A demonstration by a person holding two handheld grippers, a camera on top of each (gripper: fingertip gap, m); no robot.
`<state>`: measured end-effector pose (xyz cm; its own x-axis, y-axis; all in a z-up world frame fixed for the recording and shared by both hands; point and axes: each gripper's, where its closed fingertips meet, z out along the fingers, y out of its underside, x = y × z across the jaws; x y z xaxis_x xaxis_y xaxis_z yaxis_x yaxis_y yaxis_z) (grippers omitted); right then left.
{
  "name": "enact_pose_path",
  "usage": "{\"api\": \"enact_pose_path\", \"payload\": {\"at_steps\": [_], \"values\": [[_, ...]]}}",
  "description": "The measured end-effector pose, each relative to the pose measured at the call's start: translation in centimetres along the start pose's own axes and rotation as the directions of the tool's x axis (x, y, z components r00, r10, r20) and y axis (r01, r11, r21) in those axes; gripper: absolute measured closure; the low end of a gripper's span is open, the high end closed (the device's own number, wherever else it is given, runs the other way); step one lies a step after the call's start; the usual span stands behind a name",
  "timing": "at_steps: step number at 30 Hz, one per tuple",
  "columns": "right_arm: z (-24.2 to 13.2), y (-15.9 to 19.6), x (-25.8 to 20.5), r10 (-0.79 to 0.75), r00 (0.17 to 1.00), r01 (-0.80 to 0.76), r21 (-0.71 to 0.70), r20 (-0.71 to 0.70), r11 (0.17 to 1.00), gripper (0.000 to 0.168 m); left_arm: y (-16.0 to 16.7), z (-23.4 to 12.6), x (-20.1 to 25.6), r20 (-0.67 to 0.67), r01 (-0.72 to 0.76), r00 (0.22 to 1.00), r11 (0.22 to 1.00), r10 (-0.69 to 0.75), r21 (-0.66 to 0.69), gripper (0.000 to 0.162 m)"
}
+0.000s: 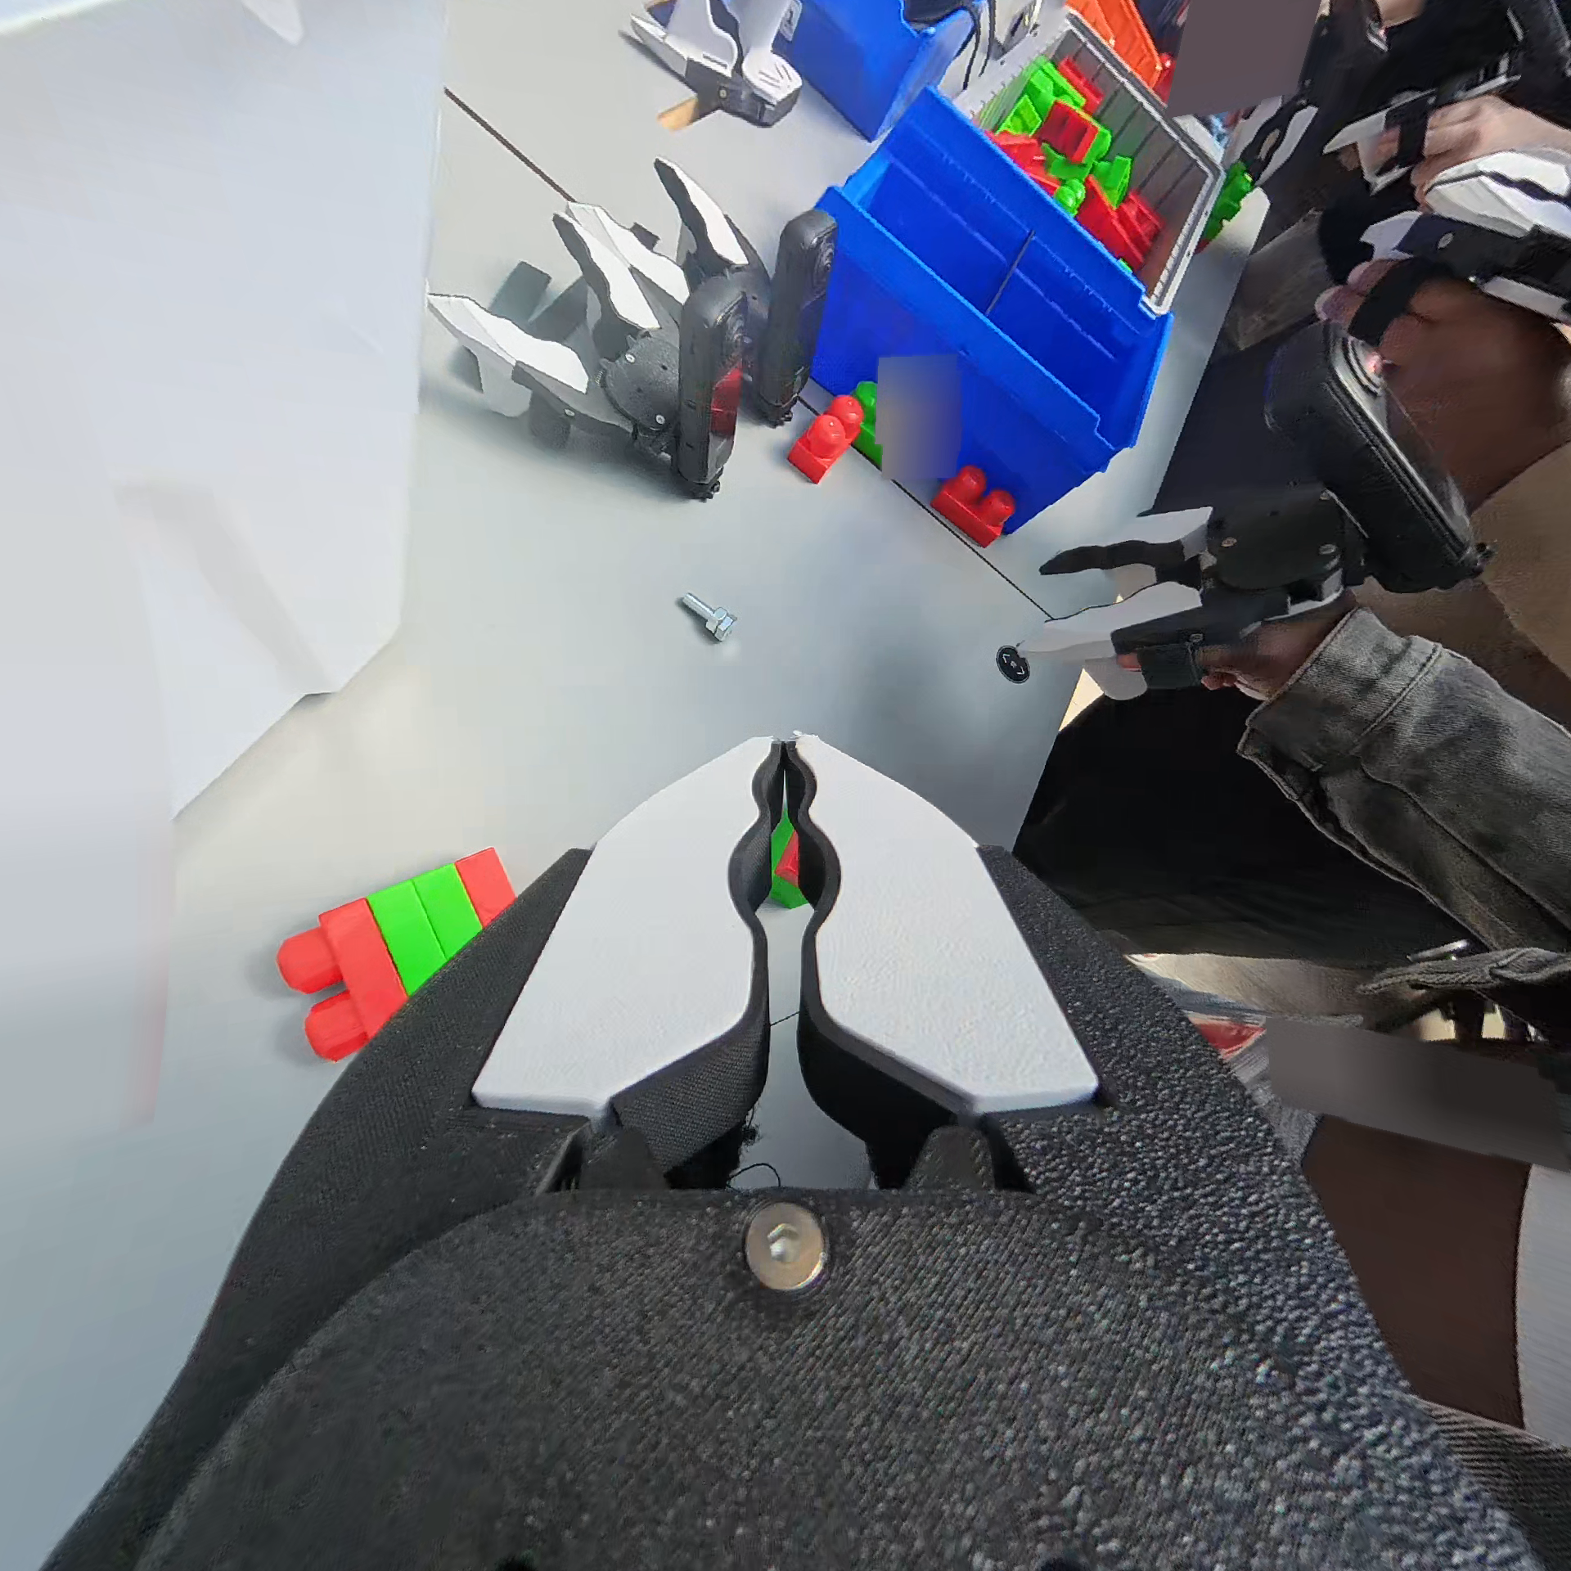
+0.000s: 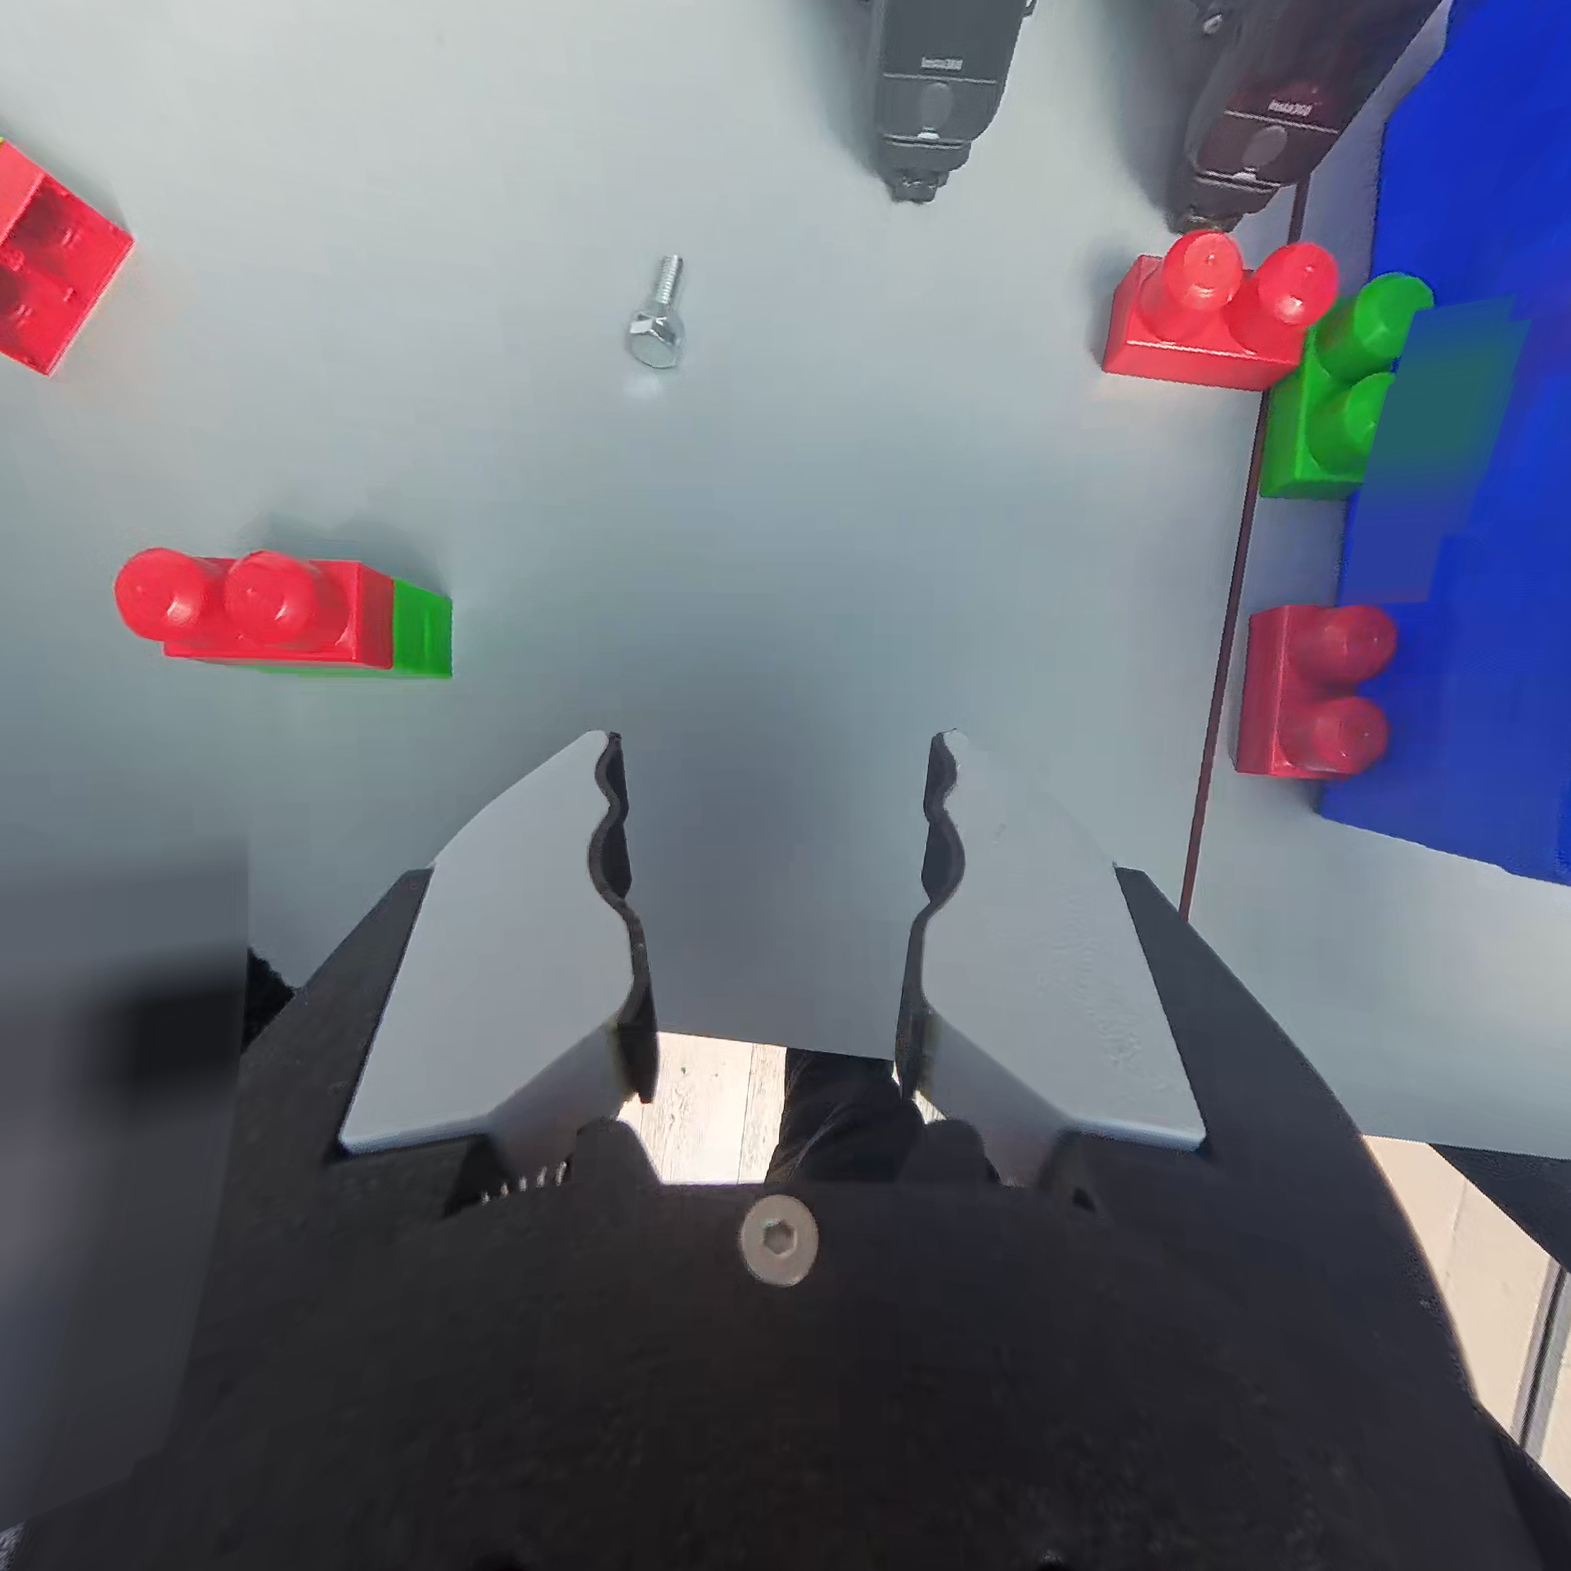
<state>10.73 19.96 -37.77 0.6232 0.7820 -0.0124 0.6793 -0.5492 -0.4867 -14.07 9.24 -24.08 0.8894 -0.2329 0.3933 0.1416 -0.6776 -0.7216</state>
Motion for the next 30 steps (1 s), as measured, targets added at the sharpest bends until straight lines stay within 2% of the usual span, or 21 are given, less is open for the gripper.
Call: {"api": "enact_pose_path", "payload": {"at_steps": [3,6,9,14,17,21,25,30], "values": [[3.0,-2.3,2.5,-0.007,0.999,0.005,0.044,0.038,0.999,0.102,-0.7,-2.6,-1.0,0.056,-0.014,0.998,0.999,0.012,0.030,0.162],[5.9,-5.3,4.7,-0.186,0.981,0.182,0.082,0.053,0.980,0.105,-1.2,-4.9,-2.1,0.123,-0.027,0.992,0.998,0.019,0.056,0.162],[8.5,-8.0,7.2,-0.370,0.927,0.364,0.092,0.065,0.927,0.106,-1.5,-6.7,-3.3,0.184,-0.019,0.983,0.996,0.002,0.091,0.162],[11.2,-10.8,10.6,-0.547,0.825,0.548,0.037,0.139,0.836,0.104,-0.9,-9.0,-4.9,0.248,0.024,0.967,0.987,-0.063,0.157,0.162],[12.9,-10.6,12.0,-0.672,0.714,0.694,-0.075,0.195,0.716,0.104,0.0,-9.7,-5.9,0.280,0.059,0.954,0.985,-0.103,0.161,0.162],[14.7,-8.9,13.7,-0.797,0.522,0.852,-0.223,0.303,0.474,0.104,0.6,-10.4,-6.5,0.306,0.089,0.942,0.982,-0.137,0.167,0.162],[15.8,-8.3,14.8,-0.846,0.400,0.906,-0.288,0.353,0.308,0.108,0.9,-11.2,-6.8,0.327,0.107,0.931,0.979,-0.160,0.173,0.162],[16.4,-7.7,15.9,-0.851,0.304,0.922,-0.356,0.428,0.151,0.112,1.3,-11.5,-6.6,0.350,0.105,0.924,0.983,-0.153,0.152,0.162]]}}
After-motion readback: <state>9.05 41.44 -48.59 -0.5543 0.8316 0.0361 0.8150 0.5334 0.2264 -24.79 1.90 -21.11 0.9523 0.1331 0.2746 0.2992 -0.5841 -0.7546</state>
